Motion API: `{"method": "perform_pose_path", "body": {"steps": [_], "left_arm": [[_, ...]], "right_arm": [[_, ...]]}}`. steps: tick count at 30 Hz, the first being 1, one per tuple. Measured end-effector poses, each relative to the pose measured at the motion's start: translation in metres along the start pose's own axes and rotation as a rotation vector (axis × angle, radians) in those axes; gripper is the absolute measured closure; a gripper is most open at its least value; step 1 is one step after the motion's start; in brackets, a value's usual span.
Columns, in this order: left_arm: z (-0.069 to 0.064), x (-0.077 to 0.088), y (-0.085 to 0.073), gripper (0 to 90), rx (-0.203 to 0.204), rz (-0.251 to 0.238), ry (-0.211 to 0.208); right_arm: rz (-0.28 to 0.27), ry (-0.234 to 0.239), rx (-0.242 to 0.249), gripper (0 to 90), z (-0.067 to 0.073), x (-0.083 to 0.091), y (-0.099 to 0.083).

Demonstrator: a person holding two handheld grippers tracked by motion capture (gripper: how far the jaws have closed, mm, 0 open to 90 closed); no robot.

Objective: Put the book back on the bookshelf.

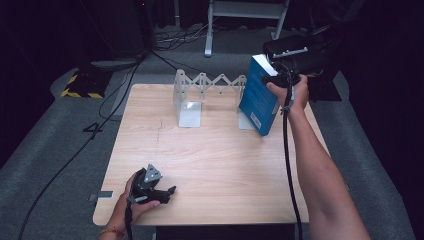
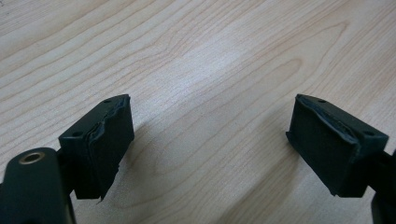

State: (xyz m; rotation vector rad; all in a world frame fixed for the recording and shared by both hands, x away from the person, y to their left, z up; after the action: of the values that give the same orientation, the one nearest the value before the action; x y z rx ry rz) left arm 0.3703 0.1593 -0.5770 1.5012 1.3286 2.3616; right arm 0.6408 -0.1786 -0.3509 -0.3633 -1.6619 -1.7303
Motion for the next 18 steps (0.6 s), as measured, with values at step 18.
{"method": "perform_pose_path", "body": {"steps": [18], "left_arm": [[0.000, 0.000, 0.000, 14.7, 0.000, 0.003, 0.000]], "right_arm": [[0.028, 0.017, -0.012, 59.7, -0.006, -0.001, -0.021]]}}
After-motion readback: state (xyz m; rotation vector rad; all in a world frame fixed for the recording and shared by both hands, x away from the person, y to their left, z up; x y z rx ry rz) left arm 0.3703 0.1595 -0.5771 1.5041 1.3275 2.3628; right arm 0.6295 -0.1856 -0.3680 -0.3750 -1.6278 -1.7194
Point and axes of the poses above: each handheld gripper's, and its own axes: x roughly backward along the jaws, y roughly out of its top, z roughly to its left, the point moved 10 cm from there along -x, roughly forward along the jaws, and after that the axes turned 15 degrees about -x, right-handed, at the moved point
